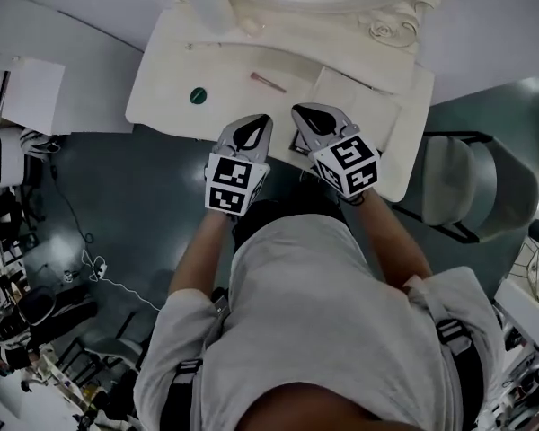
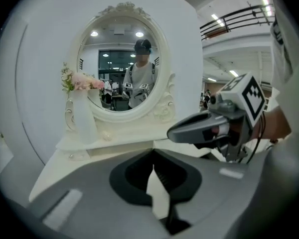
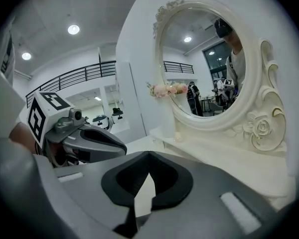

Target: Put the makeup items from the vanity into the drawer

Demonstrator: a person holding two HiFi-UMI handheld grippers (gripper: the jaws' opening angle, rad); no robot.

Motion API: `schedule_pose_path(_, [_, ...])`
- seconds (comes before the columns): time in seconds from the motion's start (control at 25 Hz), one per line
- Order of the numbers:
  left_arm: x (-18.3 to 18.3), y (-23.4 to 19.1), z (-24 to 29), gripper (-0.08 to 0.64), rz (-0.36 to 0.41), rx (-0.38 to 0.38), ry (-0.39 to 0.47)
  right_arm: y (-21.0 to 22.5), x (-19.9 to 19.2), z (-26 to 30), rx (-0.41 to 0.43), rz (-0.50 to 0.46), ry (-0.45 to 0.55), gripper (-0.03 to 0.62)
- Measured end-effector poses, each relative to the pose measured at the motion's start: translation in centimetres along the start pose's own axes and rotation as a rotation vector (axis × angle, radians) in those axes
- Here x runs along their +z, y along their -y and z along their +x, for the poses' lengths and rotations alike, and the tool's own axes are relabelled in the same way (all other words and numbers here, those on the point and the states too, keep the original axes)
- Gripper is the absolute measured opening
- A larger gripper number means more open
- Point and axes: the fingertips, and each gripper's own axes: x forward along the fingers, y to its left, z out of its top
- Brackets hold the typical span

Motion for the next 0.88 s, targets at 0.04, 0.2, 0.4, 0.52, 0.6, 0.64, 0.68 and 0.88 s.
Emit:
schedule_pose_path(0.04, [-0.2,-0.5,0.3,0.003,0.009,-0.010,-0.015,0.2,0.0,0.4,0.004,0.000,-0.007,-0.001])
schedule_pose_path(0.2, [-2.0,-2.7,0.5,0.002,0.046,-0.034,-0.084,-0.2,-0.8,2.0,0.011,0.018,-0.039,-0.001])
schedule_pose_path(0.4, [-4.2,-5.1,1.4,0.003,0.080,-0.113,-0.145,-0.8,-2.0,4.1,-0.016,0.028,-0.108,-0.001])
schedule_pose_path(0.52, [-5.2,-6.4,2.3,0.002,0.121,-0.172,-0.174,-0.7,-2.6,5.5,-0.062,0.026,-0.160,0.000])
schedule_pose_path(0.6, [-5.7,-7.2,2.9,0.003,0.139,-0.211,-0.186,-0.5,-3.2,6.5,-0.094,0.029,-0.196,0.000])
schedule_pose_path(0.64, [-5.9,-7.6,3.3,0.002,0.146,-0.230,-0.189,-0.4,-3.6,6.9,-0.107,0.026,-0.215,-0.002])
schedule_pose_path(0.68, [-6.1,-8.0,3.6,0.002,0.152,-0.247,-0.190,-0.3,-3.9,7.4,-0.119,0.019,-0.236,0.000])
schedule_pose_path(0.88, [-7.2,-10.1,4.9,0.003,0.168,-0.326,-0.198,0.2,-5.3,10.2,-0.190,-0.026,-0.340,0.000])
